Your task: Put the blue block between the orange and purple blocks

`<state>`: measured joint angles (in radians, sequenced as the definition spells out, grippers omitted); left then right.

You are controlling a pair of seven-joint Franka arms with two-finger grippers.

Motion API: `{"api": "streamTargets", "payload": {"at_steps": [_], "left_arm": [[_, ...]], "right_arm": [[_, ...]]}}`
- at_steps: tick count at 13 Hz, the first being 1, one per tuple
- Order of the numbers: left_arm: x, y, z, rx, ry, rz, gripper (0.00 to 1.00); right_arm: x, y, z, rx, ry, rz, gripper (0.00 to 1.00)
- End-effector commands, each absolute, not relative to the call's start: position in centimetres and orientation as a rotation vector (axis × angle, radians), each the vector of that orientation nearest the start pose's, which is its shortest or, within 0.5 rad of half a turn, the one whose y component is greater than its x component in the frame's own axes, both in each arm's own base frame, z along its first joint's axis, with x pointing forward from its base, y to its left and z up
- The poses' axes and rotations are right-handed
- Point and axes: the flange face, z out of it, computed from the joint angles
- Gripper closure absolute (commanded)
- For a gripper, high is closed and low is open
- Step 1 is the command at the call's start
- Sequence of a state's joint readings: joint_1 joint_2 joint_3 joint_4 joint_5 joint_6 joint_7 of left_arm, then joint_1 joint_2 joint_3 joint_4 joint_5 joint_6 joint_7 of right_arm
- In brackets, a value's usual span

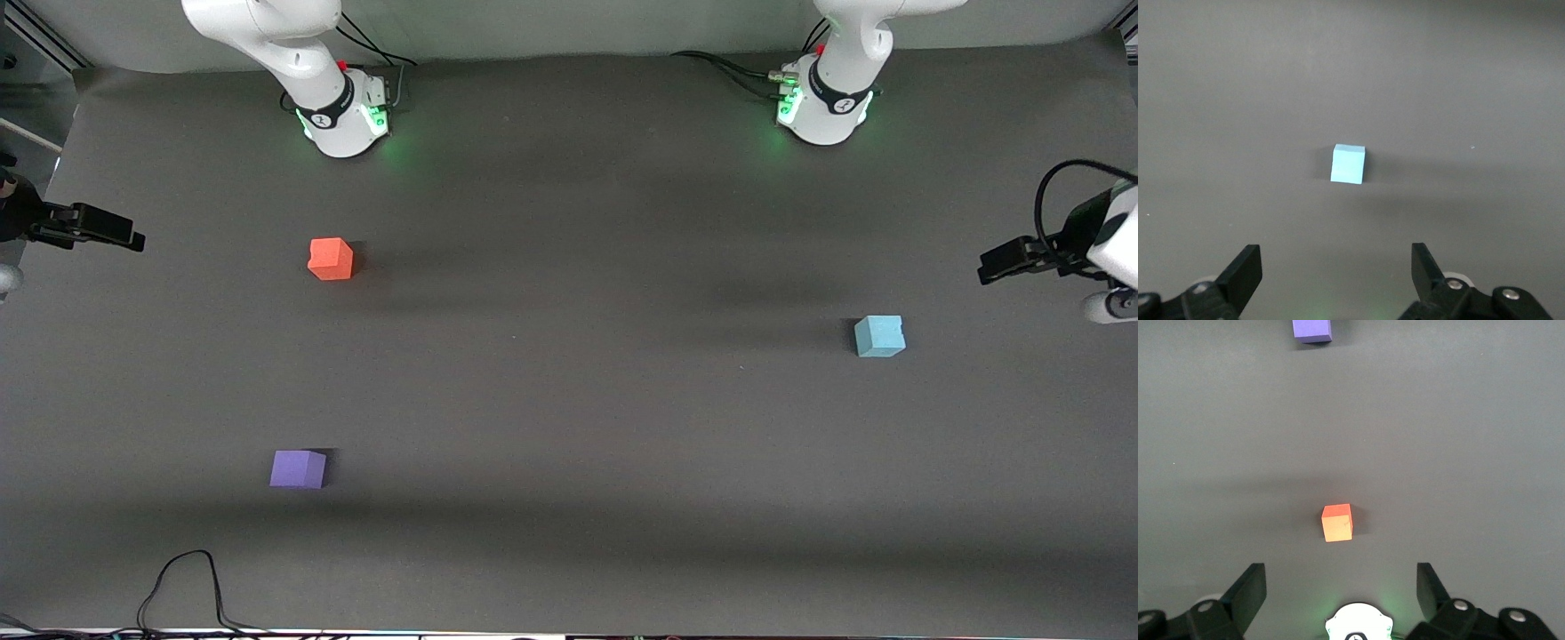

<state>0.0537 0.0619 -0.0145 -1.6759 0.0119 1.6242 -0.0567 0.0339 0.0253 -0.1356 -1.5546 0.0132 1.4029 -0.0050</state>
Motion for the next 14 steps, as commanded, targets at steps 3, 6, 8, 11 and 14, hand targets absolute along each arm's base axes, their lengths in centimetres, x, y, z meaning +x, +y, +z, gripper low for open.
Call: {"api": "streamTargets", "payload": {"at_steps": [3, 6, 8, 11, 14], "left_arm": [[56.5, 4.3, 43.8, -3.140, -0.151, 0.188, 0.00], [55.5, 4.3, 35.2, -3.141, -0.152, 0.178, 0.00], [54.1, 3.9, 29.5, -3.143, -0.146, 0.150, 0.00], [52.8, 3.1, 23.3, -3.145, -0.128, 0.147, 0.00], [52.4, 2.9, 20.7, -3.145, -0.135, 0.188, 0.00]], "right_arm": [[53.9, -5.3, 61.2, -3.123, 0.128, 0.252, 0.00], [54.0, -5.1, 61.0, -3.118, 0.134, 0.256, 0.00], [54.4, -4.9, 61.0, -3.122, 0.144, 0.256, 0.00], [54.6, -4.8, 60.9, -3.119, 0.153, 0.261, 0.00], [54.6, -5.1, 60.8, -3.118, 0.162, 0.261, 0.00]]}}
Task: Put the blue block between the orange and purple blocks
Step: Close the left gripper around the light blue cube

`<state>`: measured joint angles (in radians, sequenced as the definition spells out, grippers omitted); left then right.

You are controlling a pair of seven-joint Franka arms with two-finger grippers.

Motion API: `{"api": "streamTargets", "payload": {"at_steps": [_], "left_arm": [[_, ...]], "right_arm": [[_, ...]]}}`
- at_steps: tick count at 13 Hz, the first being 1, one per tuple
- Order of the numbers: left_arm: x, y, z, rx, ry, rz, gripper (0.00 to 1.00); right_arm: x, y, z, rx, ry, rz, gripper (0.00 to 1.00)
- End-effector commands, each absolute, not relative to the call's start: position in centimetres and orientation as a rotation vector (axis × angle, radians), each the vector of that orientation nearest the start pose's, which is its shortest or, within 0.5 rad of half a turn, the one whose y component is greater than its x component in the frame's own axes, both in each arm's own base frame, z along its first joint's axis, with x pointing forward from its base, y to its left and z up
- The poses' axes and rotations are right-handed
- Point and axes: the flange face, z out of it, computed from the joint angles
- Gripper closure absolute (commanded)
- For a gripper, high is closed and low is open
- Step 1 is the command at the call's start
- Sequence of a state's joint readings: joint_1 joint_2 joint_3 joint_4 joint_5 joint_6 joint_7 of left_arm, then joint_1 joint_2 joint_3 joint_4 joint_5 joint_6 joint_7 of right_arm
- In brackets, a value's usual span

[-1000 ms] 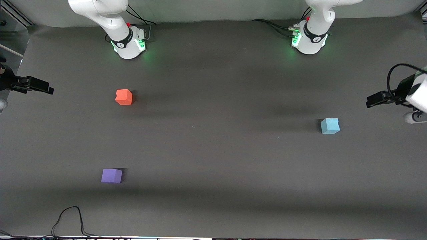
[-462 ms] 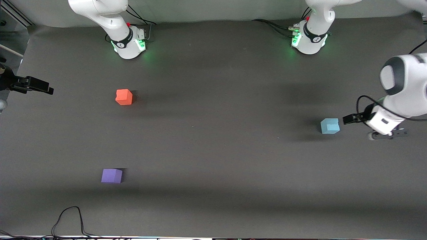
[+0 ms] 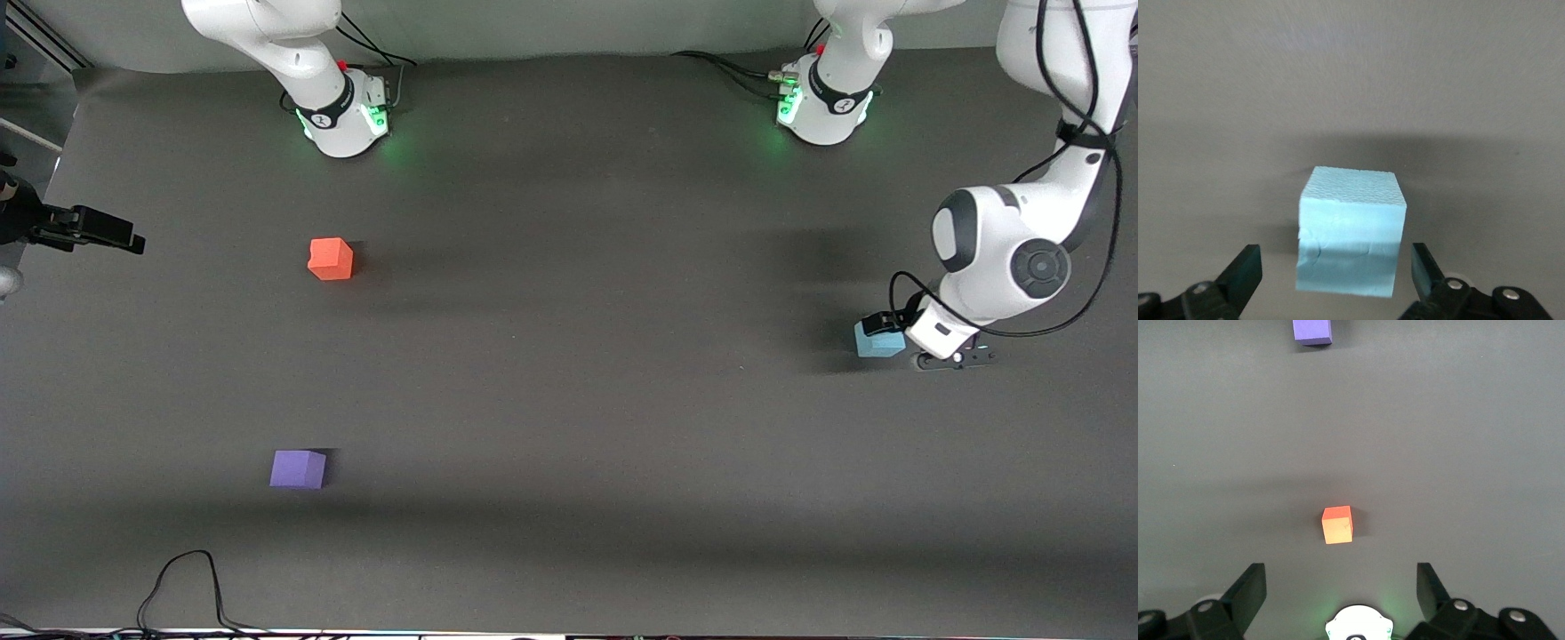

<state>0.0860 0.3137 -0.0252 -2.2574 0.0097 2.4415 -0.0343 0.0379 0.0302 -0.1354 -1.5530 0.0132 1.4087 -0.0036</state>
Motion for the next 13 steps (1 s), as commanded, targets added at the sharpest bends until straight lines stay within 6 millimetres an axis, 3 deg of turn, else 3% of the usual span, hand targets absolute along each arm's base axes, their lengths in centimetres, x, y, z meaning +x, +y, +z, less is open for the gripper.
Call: {"api": "streamTargets", "payload": {"at_steps": [1, 4, 5, 6, 7, 8, 9, 10, 13], "left_arm": [[52.4, 2.9, 20.2, -3.145, -0.135, 0.193, 0.00], [52.5, 2.6, 19.7, -3.146, -0.131, 0.188, 0.03], [52.5, 2.5, 19.8, -3.147, -0.126, 0.181, 0.28], [52.6, 1.8, 19.9, -3.147, -0.104, 0.174, 0.60], [52.8, 1.0, 20.1, -3.147, -0.083, 0.174, 0.70], [53.0, 1.2, 21.0, -3.147, -0.087, 0.160, 0.69], [53.3, 1.6, 22.8, -3.148, -0.096, 0.131, 0.69], [53.9, 1.7, 25.9, -3.146, -0.112, 0.116, 0.69], [56.0, 2.6, 38.6, -3.130, -0.100, 0.286, 0.66]], "right_arm": [[54.5, -5.5, 60.8, -3.117, 0.172, 0.263, 0.00], [54.3, -6.1, 61.0, -3.112, 0.205, 0.258, 0.00], [54.3, -6.6, 61.0, -3.106, 0.292, 0.253, 0.00], [54.4, -7.0, 61.0, -3.098, 0.327, 0.245, 0.00], [54.5, -7.2, 61.0, -3.098, 0.335, 0.238, 0.00], [54.5, -7.5, 60.9, -3.098, 0.339, 0.235, 0.00], [54.5, -7.5, 60.8, -3.099, 0.338, 0.236, 0.00], [54.5, -7.6, 60.9, -3.100, 0.340, 0.228, 0.00], [54.6, -7.3, 60.7, -3.108, 0.291, 0.236, 0.00]]}}
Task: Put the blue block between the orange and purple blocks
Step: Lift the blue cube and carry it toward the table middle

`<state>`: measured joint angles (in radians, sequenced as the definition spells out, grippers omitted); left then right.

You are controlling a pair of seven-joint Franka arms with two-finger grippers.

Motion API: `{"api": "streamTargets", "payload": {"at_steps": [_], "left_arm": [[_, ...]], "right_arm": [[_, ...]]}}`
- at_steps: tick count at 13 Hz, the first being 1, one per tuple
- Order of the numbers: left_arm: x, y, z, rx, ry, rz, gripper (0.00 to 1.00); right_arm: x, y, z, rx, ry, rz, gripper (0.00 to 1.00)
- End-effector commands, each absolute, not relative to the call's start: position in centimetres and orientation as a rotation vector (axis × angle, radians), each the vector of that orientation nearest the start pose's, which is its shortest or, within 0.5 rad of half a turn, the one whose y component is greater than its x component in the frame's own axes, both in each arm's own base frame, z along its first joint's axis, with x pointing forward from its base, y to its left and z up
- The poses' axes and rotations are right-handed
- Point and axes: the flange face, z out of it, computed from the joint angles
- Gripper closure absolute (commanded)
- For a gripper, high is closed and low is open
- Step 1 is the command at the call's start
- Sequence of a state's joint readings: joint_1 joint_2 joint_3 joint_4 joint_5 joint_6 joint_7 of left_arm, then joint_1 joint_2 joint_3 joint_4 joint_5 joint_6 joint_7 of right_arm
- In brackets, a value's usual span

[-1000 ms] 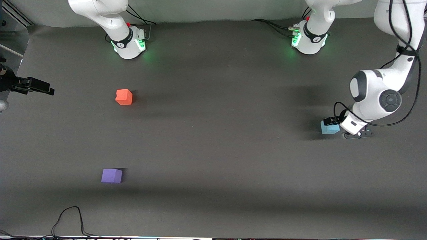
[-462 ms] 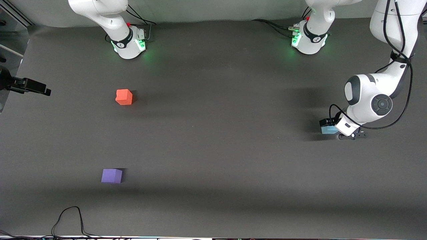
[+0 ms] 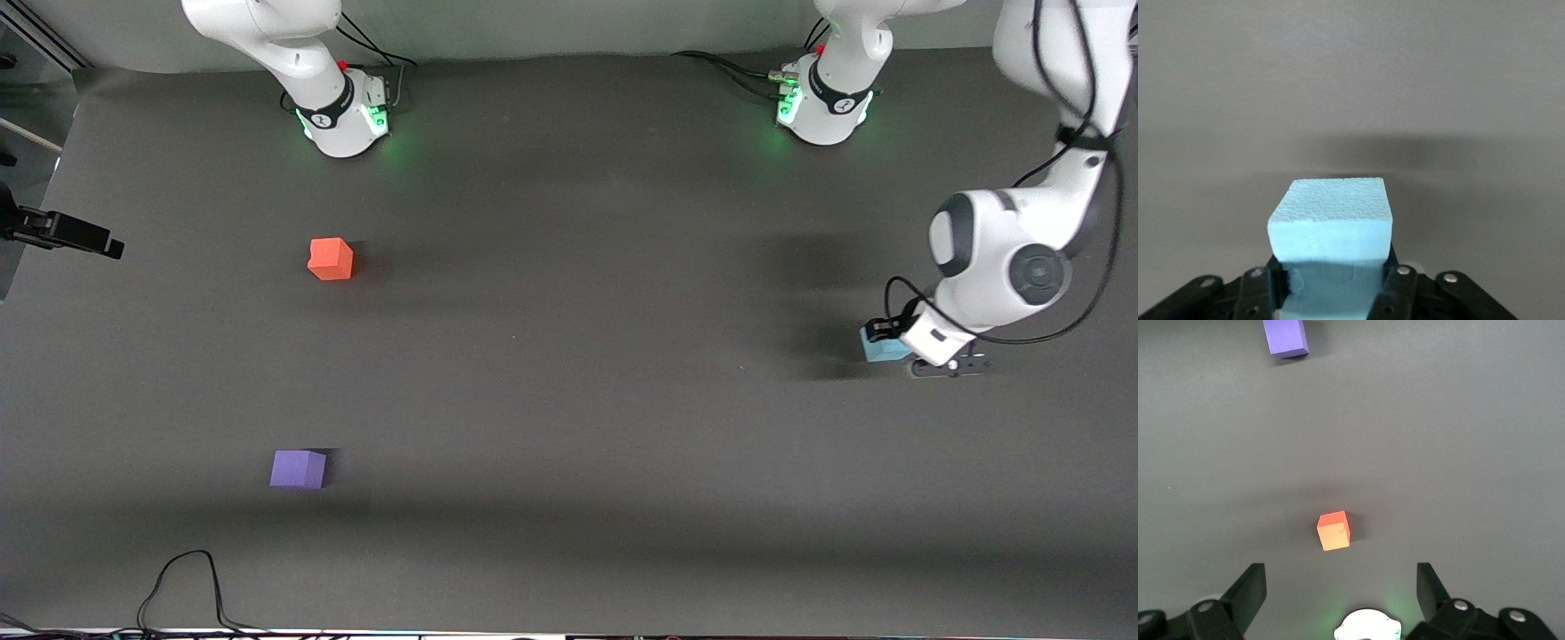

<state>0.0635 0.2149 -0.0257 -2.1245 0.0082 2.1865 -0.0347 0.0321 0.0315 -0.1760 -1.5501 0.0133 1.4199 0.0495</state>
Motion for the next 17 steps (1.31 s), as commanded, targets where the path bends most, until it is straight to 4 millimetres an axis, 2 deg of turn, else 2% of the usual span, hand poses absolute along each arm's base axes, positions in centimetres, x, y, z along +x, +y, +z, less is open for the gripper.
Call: {"api": "streamTargets", "payload": {"at_steps": [1, 3, 4, 6, 8, 9, 10, 11, 12, 13, 15, 17], "left_arm": [[56.9, 3.2, 43.0, -3.133, -0.136, 0.270, 0.66], [58.6, 3.7, 50.2, -3.126, -0.117, 0.214, 0.63], [59.1, 3.7, 53.2, -3.126, -0.118, 0.197, 0.63], [59.6, 3.2, 57.2, -3.124, -0.112, 0.164, 0.63], [59.6, 2.1, 58.9, -3.127, -0.106, 0.142, 0.64], [59.6, 0.9, 58.9, -3.128, -0.082, 0.141, 0.64], [59.6, -1.4, 58.9, -3.131, -0.106, 0.141, 0.64], [59.6, -4.6, 58.7, -3.127, -0.194, 0.149, 0.64], [59.6, -8.7, 57.8, -3.123, -0.257, 0.173, 0.64], [59.7, -13.8, 55.9, -3.112, -0.320, 0.207, 0.64], [61.0, -24.7, 52.2, -3.095, -0.510, 0.246, 0.64], [62.1, -35.1, 47.7, -3.079, -0.619, 0.250, 0.63]], "right_arm": [[54.8, -7.2, 60.7, -3.106, 0.288, 0.226, 0.00], [54.8, -6.8, 60.9, -3.103, 0.278, 0.221, 0.00], [54.9, -6.5, 61.0, -3.094, 0.276, 0.212, 0.00], [54.9, -6.4, 61.4, -3.088, 0.269, 0.199, 0.00], [54.8, -6.0, 61.8, -3.085, 0.259, 0.187, 0.00], [54.8, -5.6, 61.8, -3.079, 0.248, 0.191, 0.00], [55.1, -4.6, 61.4, -3.081, 0.220, 0.201, 0.00], [55.2, -4.7, 61.2, -3.083, 0.211, 0.199, 0.00], [55.4, -4.8, 60.9, -3.085, 0.183, 0.191, 0.00], [55.6, -4.5, 60.6, -3.086, 0.174, 0.196, 0.00], [55.5, -4.6, 60.8, -3.086, 0.174, 0.191, 0.00], [55.6, -4.1, 60.2, -3.088, 0.149, 0.205, 0.00]]}}
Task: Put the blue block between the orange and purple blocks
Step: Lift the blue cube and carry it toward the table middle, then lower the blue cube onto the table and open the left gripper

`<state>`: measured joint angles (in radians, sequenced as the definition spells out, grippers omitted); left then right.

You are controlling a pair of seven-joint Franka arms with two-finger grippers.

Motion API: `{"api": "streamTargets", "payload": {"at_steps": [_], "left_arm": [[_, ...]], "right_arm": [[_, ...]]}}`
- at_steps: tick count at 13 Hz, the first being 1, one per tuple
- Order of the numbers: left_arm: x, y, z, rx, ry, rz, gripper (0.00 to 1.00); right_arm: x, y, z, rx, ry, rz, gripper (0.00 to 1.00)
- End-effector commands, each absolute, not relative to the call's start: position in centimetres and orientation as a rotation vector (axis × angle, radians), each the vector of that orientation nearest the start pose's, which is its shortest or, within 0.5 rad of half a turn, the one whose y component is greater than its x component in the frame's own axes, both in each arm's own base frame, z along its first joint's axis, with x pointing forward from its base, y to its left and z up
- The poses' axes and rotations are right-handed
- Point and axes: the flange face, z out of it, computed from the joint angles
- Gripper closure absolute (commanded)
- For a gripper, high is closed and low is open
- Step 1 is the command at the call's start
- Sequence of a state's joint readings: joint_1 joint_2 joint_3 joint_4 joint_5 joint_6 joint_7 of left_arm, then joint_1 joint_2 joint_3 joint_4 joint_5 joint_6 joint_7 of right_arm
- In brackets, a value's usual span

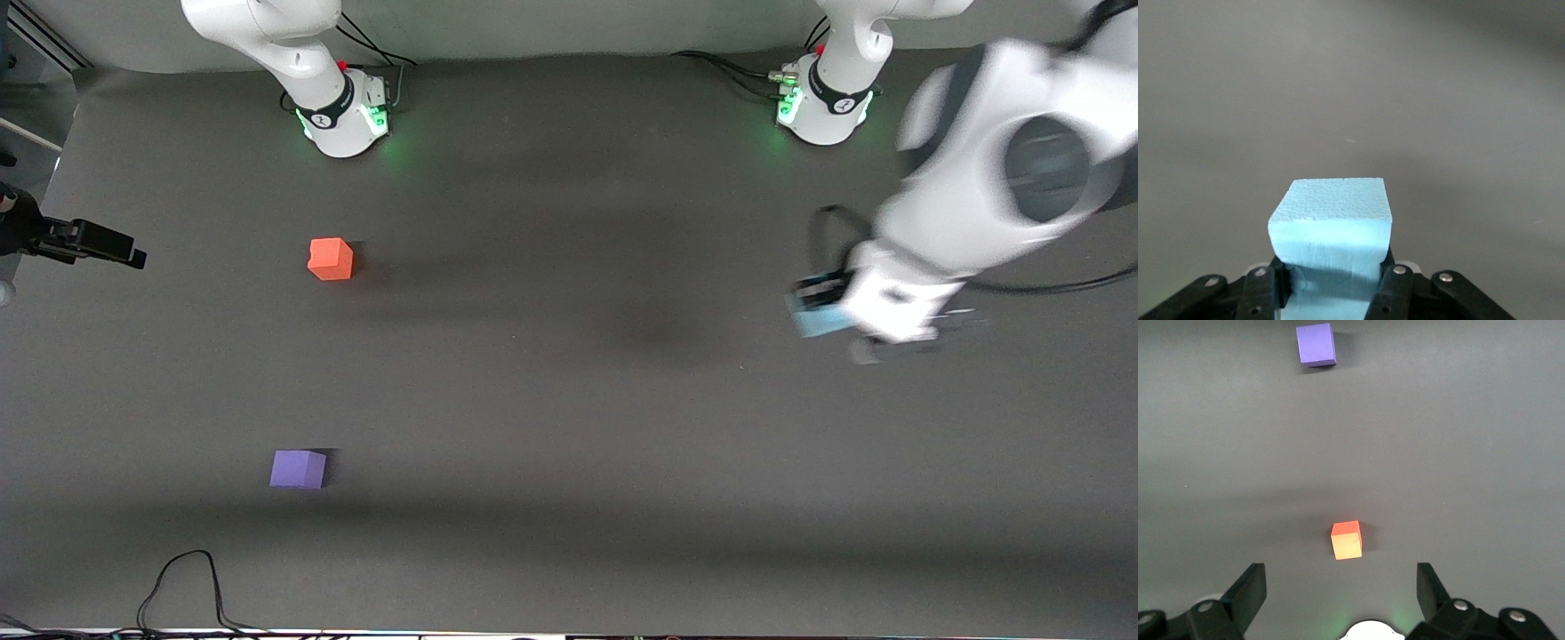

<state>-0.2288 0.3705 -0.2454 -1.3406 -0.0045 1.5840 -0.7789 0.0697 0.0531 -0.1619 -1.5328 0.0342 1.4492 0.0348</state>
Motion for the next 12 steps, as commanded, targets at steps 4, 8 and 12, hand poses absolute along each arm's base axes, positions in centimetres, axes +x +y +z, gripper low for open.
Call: {"api": "streamTargets", "payload": {"at_steps": [4, 8, 12], "left_arm": [[61.3, -45.9, 38.2, -3.117, -0.640, 0.090, 0.63], [59.6, -51.3, 29.7, -3.107, -0.695, -0.037, 0.62], [57.4, -54.9, 23.2, -3.087, -0.697, -0.187, 0.63]], "right_arm": [[56.2, -2.4, 60.1, -3.102, 0.037, 0.175, 0.00], [56.5, -2.3, 59.7, -3.108, 0.032, 0.173, 0.00], [57.7, -1.3, 58.0, -3.108, 0.010, 0.178, 0.00]]}}
